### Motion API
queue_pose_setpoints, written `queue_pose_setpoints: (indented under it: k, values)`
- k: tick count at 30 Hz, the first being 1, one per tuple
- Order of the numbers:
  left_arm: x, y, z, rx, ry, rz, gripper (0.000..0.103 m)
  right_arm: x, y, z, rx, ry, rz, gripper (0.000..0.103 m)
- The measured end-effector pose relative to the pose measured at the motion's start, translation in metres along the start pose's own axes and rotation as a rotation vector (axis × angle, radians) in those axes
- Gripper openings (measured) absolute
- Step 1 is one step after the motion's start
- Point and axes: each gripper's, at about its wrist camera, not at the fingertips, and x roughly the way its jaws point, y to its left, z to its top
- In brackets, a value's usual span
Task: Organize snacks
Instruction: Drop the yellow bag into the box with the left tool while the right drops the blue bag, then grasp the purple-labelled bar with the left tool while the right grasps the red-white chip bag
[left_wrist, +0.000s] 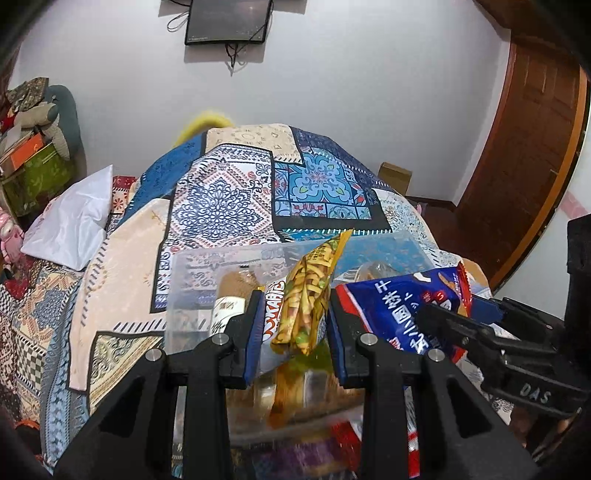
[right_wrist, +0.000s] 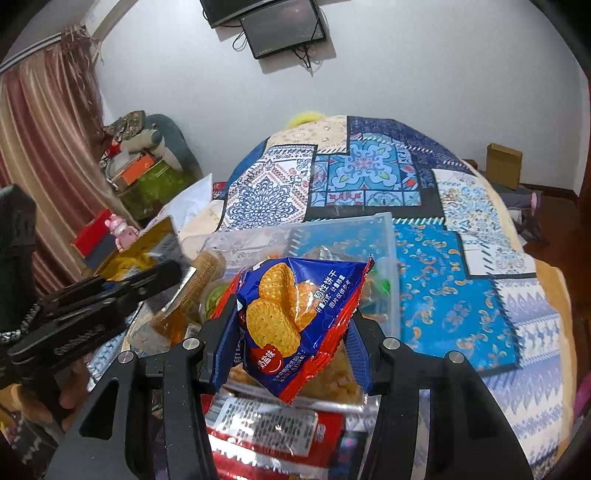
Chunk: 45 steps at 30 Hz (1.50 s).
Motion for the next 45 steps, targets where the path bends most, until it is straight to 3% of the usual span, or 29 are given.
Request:
queue_pose_setpoints:
  k: [6,9,11,15,17,22,28,31,36,38,45]
  values:
    - [0.017,0.0,-0.002,-0.006,0.031,0.013,0.032,0.013,0.005,-0.007,-0.036,0.03,-0.01,0.049]
    - [0.018,-0.001,-0.005,0.003,0.045,0.037,0.043,0.013,0.005,-0.01,-0.044,0.033,-0.015,0.049]
    - [0.015,0.0,-0.007,0.001,0.042,0.042,0.06,0.012,0.003,-0.011,-0.038,0.041,-0.014,0.052]
    - [0.0,0.003,-0.011,-0.004,0.028,0.033,0.062,0.009,-0.001,-0.012,-0.025,0.068,-0.022,0.054]
    - [-0.011,0.004,-0.014,-0.007,0.019,0.03,0.065,0.006,-0.001,-0.013,-0.024,0.08,-0.049,0.063]
    - [-0.037,0.006,-0.024,-0.006,0.005,0.034,0.066,-0.013,0.0,-0.013,-0.023,0.073,-0.074,0.064]
    - [-0.061,0.014,-0.046,-0.001,0.021,0.049,0.07,-0.046,0.011,-0.021,-0.053,0.028,-0.069,0.081]
    - [-0.064,0.019,-0.062,0.003,0.055,0.059,0.07,-0.051,0.017,-0.033,-0.07,0.047,-0.056,0.082]
    - [-0.065,0.025,-0.089,0.017,0.1,0.072,0.07,-0.031,0.029,-0.055,-0.089,0.13,-0.062,0.091]
    - [-0.065,0.028,-0.097,0.018,0.118,0.076,0.071,-0.016,0.034,-0.062,-0.088,0.172,-0.093,0.101]
    - [-0.054,0.041,-0.117,-0.011,0.175,0.072,0.071,0.026,0.047,-0.076,-0.111,0.282,-0.15,0.103]
